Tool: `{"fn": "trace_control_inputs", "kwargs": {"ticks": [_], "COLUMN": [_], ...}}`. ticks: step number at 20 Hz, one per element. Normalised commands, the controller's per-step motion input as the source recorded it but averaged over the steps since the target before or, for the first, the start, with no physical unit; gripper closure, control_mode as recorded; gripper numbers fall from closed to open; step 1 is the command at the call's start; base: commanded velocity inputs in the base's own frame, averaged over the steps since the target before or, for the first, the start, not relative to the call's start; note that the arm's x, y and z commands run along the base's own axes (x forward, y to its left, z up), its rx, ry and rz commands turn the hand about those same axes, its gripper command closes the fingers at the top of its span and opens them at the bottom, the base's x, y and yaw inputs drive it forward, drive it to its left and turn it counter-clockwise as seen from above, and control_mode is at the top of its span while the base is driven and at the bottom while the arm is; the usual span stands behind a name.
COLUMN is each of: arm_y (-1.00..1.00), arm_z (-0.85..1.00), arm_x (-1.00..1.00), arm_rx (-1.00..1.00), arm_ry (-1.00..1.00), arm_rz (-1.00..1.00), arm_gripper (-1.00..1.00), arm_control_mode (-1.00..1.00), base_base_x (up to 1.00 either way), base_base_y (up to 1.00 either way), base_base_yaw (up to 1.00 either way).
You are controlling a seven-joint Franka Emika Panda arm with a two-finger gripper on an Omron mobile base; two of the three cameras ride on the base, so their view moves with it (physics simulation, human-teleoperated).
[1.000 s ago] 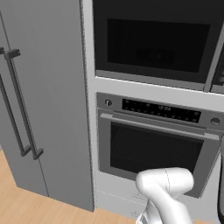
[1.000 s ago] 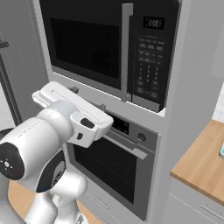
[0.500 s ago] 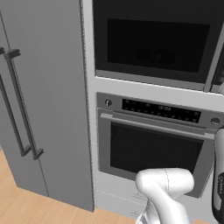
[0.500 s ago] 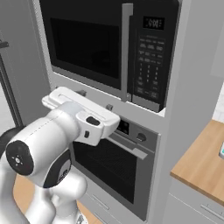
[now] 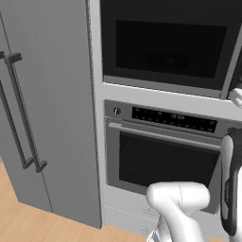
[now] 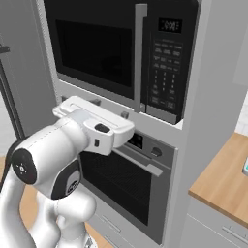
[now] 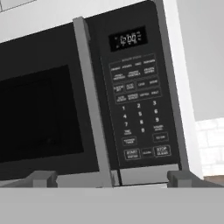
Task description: Pick the mushroom from the sink and place it in the bowl. Then pick the bowl and place it in the microwave. Then close the microwave door and press the start button.
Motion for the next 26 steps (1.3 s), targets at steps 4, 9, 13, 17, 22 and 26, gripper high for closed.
{"fn": "trace_control_inputs", "kwargs": {"ticks": [4, 9, 13, 17, 22, 26], "arm_y": [0.0, -0.02, -0.24, -0.24, -0.08, 0.0], "arm_z": [-0.21, -0.27, -0.11, -0.15, -0.04, -0.07], "arm_x": [0.27, 0.15, 0.12, 0.22, 0.2, 0.14], "arm_rx": [-0.12, -0.12, -0.01, 0.0, 0.0, 0.0], "arm_ry": [0.0, 0.0, 0.0, 0.0, 0.0, 0.0], "arm_rz": [-0.04, -0.04, 0.0, 0.0, 0.0, 0.0], "arm_gripper": [-1.0, 1.0, 1.0, 1.0, 1.0, 1.0], "arm_control_mode": [-1.0, -1.0, -1.0, -1.0, -1.0, -1.0], "base_base_x": [0.0, 0.0, 0.0, 0.0, 0.0, 0.0], "base_base_y": [0.0, 0.0, 0.0, 0.0, 0.0, 0.0], "base_base_yaw": [0.0, 0.0, 0.0, 0.0, 0.0, 0.0]}}
